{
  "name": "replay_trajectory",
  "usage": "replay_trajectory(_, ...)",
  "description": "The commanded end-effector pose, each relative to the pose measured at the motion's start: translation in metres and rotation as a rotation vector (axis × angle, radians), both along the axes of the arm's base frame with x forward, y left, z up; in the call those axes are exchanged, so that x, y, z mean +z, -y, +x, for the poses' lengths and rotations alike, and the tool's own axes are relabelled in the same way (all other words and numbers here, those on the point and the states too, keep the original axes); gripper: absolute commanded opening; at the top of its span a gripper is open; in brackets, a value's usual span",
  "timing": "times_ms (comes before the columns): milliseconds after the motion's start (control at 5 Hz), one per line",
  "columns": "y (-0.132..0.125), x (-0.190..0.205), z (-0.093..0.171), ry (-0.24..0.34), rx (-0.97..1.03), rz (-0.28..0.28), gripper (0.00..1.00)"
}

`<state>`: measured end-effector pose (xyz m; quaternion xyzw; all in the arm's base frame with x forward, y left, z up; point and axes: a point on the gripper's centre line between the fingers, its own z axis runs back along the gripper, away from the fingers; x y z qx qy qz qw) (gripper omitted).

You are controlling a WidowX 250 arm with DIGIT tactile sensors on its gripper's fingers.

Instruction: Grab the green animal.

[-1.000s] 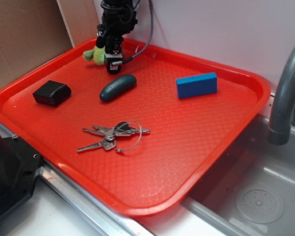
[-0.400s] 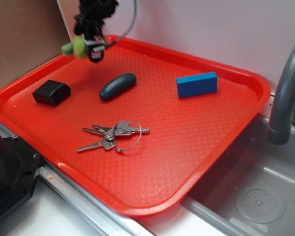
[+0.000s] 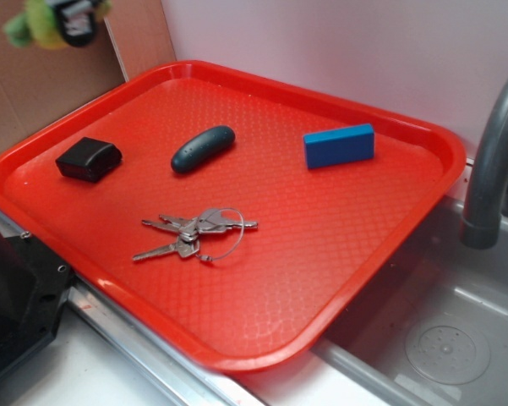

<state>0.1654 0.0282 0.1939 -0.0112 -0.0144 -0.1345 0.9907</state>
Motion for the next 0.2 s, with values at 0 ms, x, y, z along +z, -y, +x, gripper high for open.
replay_trajectory(0,-0.0098,0.1094,0.0092,0.049,0.170,0.018,0.00)
